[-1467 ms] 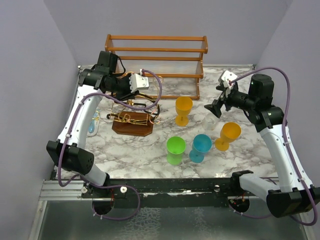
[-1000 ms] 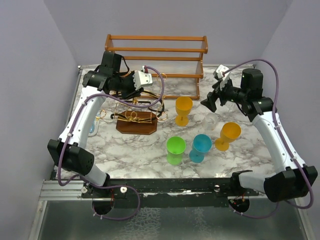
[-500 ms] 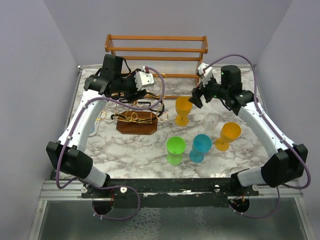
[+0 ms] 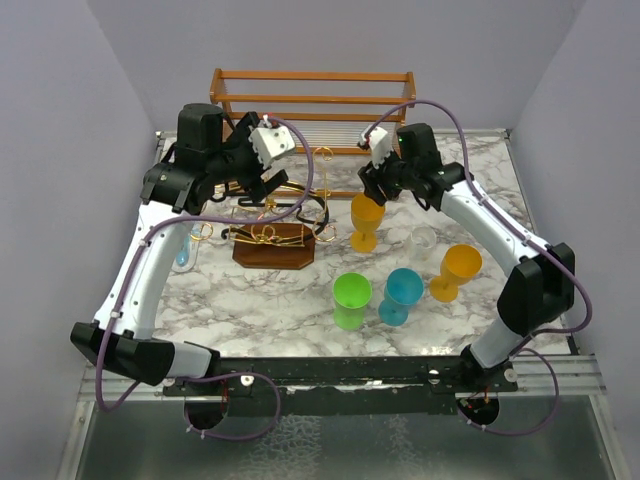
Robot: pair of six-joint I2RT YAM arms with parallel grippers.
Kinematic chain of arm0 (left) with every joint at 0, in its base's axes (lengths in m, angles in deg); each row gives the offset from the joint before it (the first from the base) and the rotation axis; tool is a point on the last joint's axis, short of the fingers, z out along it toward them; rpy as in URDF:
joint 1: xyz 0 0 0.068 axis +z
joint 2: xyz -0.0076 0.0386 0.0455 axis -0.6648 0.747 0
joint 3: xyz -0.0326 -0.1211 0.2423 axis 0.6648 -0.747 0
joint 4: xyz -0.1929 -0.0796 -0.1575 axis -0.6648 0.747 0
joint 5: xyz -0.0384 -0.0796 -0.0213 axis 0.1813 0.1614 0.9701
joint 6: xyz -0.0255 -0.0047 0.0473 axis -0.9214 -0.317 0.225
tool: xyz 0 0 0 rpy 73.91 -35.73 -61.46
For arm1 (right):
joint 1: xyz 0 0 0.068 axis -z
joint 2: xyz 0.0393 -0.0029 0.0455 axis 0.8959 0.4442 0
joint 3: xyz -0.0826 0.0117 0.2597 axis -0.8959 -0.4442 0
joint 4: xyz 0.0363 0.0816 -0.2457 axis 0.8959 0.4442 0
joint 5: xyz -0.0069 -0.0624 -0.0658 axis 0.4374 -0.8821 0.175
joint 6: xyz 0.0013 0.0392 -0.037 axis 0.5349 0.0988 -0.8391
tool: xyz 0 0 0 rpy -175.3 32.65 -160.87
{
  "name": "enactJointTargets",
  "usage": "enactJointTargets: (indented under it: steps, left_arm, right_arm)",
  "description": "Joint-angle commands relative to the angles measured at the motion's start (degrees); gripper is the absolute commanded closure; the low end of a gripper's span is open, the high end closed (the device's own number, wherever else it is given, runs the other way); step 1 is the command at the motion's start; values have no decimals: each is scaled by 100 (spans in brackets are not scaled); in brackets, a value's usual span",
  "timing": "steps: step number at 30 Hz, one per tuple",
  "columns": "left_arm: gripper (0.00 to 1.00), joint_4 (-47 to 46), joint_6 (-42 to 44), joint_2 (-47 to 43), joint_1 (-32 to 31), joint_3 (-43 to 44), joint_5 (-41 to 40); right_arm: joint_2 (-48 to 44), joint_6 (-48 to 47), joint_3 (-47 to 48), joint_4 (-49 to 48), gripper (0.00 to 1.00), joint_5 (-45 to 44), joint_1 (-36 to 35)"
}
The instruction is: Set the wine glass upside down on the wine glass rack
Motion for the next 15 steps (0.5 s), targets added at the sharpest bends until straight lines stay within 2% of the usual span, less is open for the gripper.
enactJointTargets:
  steps: [1,12,15]
  left_arm:
    - [11,-399,-829,-211,-20,8,-560]
    - [4,-467,-1150,-375,-19,-109,-1331]
    - [4,-538,-1242,-399,-19,-120,-1501]
  right_arm:
    - [311,48,368,491,48,-500,-132]
    - [716,4,548,1052,72,-536,-151]
    - [806,-36,653,1136,83,-488,-151]
